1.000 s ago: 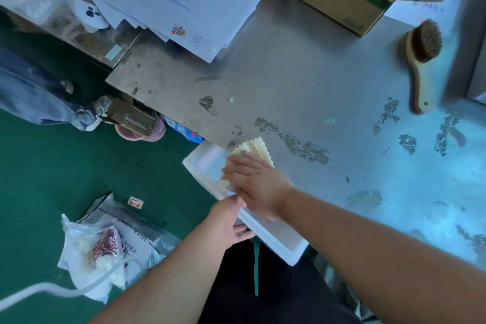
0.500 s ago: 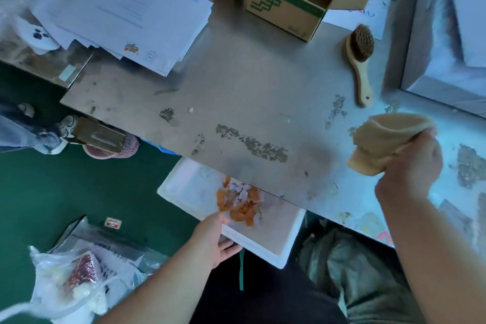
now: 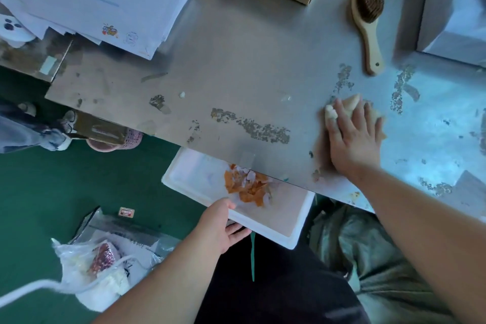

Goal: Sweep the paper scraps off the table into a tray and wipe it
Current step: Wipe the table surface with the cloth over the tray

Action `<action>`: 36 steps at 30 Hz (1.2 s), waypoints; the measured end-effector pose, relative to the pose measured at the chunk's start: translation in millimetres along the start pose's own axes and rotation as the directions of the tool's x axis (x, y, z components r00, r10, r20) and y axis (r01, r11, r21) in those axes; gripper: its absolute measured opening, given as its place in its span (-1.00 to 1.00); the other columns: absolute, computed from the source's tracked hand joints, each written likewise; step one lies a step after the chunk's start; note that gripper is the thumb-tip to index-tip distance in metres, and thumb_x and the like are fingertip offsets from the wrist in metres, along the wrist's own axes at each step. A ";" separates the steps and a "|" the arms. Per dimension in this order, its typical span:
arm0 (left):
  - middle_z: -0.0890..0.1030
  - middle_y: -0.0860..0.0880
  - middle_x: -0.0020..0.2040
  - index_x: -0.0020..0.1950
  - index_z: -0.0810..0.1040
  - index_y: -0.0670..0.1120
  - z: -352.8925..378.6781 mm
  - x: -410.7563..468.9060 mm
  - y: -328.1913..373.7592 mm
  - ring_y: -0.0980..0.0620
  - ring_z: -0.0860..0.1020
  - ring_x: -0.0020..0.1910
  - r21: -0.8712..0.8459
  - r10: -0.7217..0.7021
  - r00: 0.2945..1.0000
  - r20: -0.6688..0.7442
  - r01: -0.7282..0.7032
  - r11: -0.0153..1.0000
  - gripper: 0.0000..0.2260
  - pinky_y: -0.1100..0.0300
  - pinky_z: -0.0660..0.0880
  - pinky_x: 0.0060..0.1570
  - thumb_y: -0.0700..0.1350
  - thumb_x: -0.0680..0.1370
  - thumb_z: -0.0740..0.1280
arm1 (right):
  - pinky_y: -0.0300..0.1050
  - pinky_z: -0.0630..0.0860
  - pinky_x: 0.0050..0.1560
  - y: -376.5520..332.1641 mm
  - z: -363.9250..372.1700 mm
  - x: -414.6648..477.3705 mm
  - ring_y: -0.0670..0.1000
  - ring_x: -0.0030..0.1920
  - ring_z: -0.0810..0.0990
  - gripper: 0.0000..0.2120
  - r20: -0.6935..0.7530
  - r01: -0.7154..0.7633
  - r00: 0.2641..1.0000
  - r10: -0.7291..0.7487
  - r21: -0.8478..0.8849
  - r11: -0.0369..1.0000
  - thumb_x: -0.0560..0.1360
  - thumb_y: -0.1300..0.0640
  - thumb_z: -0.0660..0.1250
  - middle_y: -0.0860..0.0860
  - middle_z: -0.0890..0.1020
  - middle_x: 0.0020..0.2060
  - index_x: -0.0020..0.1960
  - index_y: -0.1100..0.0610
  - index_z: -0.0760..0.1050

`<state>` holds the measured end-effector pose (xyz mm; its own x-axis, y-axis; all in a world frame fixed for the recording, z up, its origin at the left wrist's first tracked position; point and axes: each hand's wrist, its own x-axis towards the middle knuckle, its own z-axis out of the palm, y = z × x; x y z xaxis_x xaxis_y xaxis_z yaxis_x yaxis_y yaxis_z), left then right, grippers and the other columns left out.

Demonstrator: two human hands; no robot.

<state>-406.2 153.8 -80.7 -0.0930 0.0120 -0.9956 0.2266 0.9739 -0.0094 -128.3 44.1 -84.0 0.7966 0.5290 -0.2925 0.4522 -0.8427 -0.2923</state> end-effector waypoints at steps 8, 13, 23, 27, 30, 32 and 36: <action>0.58 -0.27 0.14 0.18 0.51 -0.25 -3.5 -7.8 4.4 -0.27 0.65 0.08 0.022 -0.006 1.000 0.007 0.006 1.000 -0.82 -0.21 0.68 -0.04 -0.26 0.59 0.34 | 0.06 -0.39 0.56 -94.3 50.7 -66.2 0.00 0.64 -0.20 -0.51 0.094 0.328 0.942 -0.323 -0.041 0.944 0.71 -0.20 -0.13 -0.02 -0.02 0.66 0.63 -0.25 0.02; 0.61 -0.27 0.17 0.21 0.55 -0.26 -3.3 -11.7 9.1 -0.27 0.68 0.06 0.051 -0.037 0.999 -0.014 0.038 0.998 -0.76 -0.13 0.69 -0.20 -0.25 0.56 0.35 | 0.07 -0.19 0.60 -148.5 77.2 -93.7 0.02 0.61 0.11 -0.62 0.116 0.427 0.871 -0.477 0.302 0.853 0.71 0.01 0.07 -0.05 0.31 0.57 0.49 -0.07 0.41; 0.56 -0.30 0.19 0.18 0.51 -0.28 -1.3 -19.8 14.9 -0.30 0.65 0.05 0.074 -0.028 0.999 -0.017 0.029 0.997 -0.81 -0.19 0.67 -0.07 -0.23 0.60 0.33 | 0.03 0.68 -0.06 -109.1 -25.0 -57.4 0.03 -0.15 0.70 -0.78 0.048 -0.177 0.924 0.380 0.934 0.311 0.61 -0.11 0.27 0.02 0.69 -0.18 -0.04 -0.01 0.60; 0.57 -0.30 0.20 0.19 0.51 -0.28 3.6 -18.1 17.1 -0.30 0.64 0.03 0.073 -0.030 0.999 -0.009 0.031 0.997 -0.78 -0.21 0.66 -0.03 -0.23 0.58 0.34 | -0.09 0.55 -0.13 -24.5 -58.6 -34.6 -0.10 -0.21 0.60 -0.87 -0.234 -0.062 0.698 0.677 0.922 0.382 0.61 -0.08 0.26 -0.10 0.61 -0.20 -0.05 -0.07 0.50; 0.57 -0.29 0.16 0.20 0.51 -0.28 4.1 -17.0 19.4 -0.29 0.64 0.01 0.066 -0.027 1.000 -0.004 0.027 0.997 -0.78 -0.21 0.67 -0.12 -0.25 0.57 0.36 | 0.06 0.51 0.26 39.4 -49.7 -25.6 0.06 0.17 0.60 -0.66 -0.363 -0.221 0.666 0.652 0.739 0.637 0.58 -0.17 0.17 0.07 0.63 0.12 0.19 -0.04 0.58; 0.58 -0.28 0.14 0.20 0.51 -0.26 3.0 -13.3 21.2 -0.29 0.65 0.02 0.067 -0.031 0.999 -0.017 0.032 0.997 -0.76 -0.21 0.67 -0.11 -0.25 0.56 0.37 | 0.13 0.12 0.56 63.9 -28.6 -22.4 0.13 0.55 0.24 -0.51 -0.215 -0.436 0.797 0.565 0.442 0.784 0.64 -0.21 0.06 0.12 0.32 0.53 0.52 -0.11 0.35; 0.58 -0.27 0.17 0.23 0.51 -0.22 1.9 -5.1 24.6 -0.29 0.67 0.03 0.098 -0.031 0.999 -0.029 0.034 0.995 -0.72 -0.18 0.69 -0.17 -0.23 0.53 0.39 | 0.16 -0.18 0.60 52.6 -10.2 -17.7 0.10 0.64 -0.13 -0.49 -0.102 -0.391 0.901 0.421 0.225 0.892 0.67 -0.15 -0.05 0.04 -0.01 0.66 0.62 -0.19 0.09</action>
<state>-398.3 177.3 -76.0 -0.1285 -0.0116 -0.9916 0.3173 0.9469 -0.0522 -114.5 -10.7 -85.0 0.9494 0.1118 -0.2935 0.0015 -0.9362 -0.3515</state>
